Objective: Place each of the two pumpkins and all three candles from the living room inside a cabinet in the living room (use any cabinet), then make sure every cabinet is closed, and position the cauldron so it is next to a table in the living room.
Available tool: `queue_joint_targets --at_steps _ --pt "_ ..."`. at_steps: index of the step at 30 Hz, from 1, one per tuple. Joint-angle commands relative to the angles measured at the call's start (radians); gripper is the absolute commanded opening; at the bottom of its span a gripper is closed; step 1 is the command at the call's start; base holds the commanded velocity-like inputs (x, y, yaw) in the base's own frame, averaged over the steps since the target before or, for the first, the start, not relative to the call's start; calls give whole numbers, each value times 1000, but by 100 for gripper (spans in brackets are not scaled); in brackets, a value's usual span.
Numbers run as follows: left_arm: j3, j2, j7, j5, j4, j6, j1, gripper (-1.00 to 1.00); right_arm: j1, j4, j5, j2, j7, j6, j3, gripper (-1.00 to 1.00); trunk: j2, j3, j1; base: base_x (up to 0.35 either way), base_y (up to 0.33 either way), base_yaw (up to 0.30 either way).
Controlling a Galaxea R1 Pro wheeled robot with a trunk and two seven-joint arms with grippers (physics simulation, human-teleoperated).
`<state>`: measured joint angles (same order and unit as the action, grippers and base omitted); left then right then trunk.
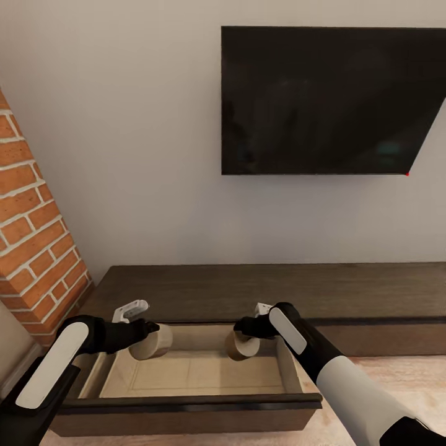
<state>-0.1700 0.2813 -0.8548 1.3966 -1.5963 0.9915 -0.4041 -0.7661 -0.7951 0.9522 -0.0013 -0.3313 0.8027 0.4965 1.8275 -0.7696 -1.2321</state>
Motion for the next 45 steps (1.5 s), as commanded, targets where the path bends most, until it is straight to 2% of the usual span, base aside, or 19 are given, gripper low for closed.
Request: queue_joint_targets --at_steps 1,6,12,18,21,25,30,37,39,45 --pt "-1 1 -10 10 -1 -1 -1 -100 -1 -1 11 0 -9 1 2 -100 1 -1 0 0 269 -7" --pt "1 3 -10 10 -1 -1 -1 -100 -1 -1 11 0 -9 0 1 -100 1 -1 0 0 273 -2" --pt "0 1 -10 12 1 -1 -1 -100 -1 -2 10 3 -7 1 1 -100 1 -1 0 0 25 0" --pt "-2 0 -12 12 7 -1 -1 -100 -1 -2 10 15 -10 2 2 -100 1 -1 0 0 1 0" --pt "-2 -3 -13 10 15 -1 -2 -100 -1 -1 8 34 -13 4 3 -100 1 -1 0 0 0 0" --pt "0 2 -15 11 30 -1 -29 -100 -1 0 8 48 -27 4 3 -100 1 -1 0 0 0 0" --pt "3 2 -15 12 66 -1 -57 -100 -1 -1 9 50 -50 3 3 -100 1 -1 0 0 0 0" --pt "-2 2 -15 14 111 1 -65 -100 -1 -4 10 51 -51 0 4 -100 1 -1 0 0 0 0" --pt "-3 2 -14 13 156 1 -65 -100 -1 -21 9 52 -80 1 4 -100 1 -1 0 0 0 0" --pt "-12 0 -13 13 162 1 -65 -100 -1 -24 10 52 -90 -1 4 -100 1 -1 0 0 0 0"
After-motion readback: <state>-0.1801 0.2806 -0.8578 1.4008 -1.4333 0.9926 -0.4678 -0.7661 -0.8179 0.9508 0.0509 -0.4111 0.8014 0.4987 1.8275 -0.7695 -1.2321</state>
